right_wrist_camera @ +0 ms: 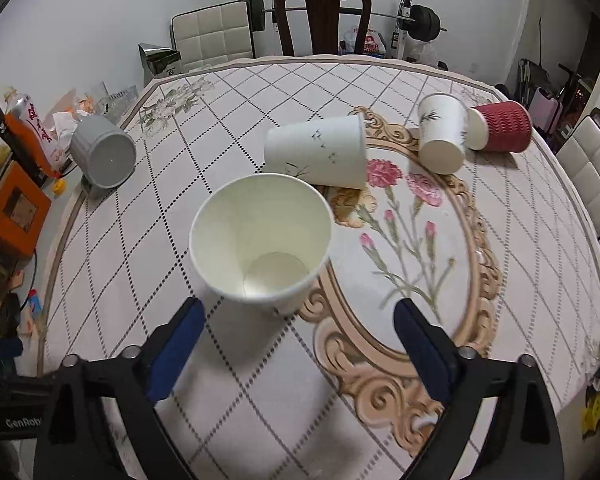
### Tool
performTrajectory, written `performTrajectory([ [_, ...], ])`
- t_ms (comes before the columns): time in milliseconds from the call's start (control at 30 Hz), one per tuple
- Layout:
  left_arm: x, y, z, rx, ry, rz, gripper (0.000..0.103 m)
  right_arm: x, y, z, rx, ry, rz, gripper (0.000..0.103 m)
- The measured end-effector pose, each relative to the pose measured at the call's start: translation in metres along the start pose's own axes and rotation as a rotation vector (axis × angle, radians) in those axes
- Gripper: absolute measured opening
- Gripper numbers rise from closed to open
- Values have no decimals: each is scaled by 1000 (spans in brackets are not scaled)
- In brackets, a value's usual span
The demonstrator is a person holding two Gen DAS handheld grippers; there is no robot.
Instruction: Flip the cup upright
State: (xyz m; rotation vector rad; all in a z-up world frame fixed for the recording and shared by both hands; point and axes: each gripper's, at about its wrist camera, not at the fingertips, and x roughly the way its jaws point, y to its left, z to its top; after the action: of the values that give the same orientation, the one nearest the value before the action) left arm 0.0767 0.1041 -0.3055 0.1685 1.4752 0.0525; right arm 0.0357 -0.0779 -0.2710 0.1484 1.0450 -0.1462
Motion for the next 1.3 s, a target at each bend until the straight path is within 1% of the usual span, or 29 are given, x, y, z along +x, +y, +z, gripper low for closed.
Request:
performTrajectory([
  [33,-10,1,0,-4,-15,4,103,-7,-2,-1,-4,2,-12,103],
  [100,-28,4,-11,-12,-50,11,103,-24,-7,-3,-18,-5,-51,103],
  [167,-47,5,-17,-21,-78,11,103,-47,-14,-5,-22,-16,-64,103],
  [200,-63,5,-25,-26,-104,4,103,-56,-16,-4,-25,-17,-73,103],
  [267,-86,4,-28,-27,-143,4,103,-85,-22,-4,-29,-32,-67,103],
  [333,-112,5,-39,-25,-193,-2,103,-114,-27,-2,-31,-38,-52,103],
  [433,-148,8,-54,-26,-269,-32,103,-157,-34,0,-42,-46,-41,103],
  [500,-174,6,-60,-24,-305,-53,103,-183,-36,2,-48,-61,-45,103],
  [667,-221,5,-78,-24,-404,-82,103,-244,-49,5,-46,-93,-63,103],
  [900,-268,6,-99,-39,-480,-112,103,-307,-67,5,-44,-126,-67,103],
  [1067,-296,9,-113,-56,-518,-112,103,-336,-72,3,-51,-147,-45,103],
  [1133,-304,11,-118,-66,-527,-120,103,-347,-73,2,-54,-159,-33,103],
  [1300,-318,12,-127,-78,-542,-109,103,-364,-73,0,-65,-168,-17,103],
])
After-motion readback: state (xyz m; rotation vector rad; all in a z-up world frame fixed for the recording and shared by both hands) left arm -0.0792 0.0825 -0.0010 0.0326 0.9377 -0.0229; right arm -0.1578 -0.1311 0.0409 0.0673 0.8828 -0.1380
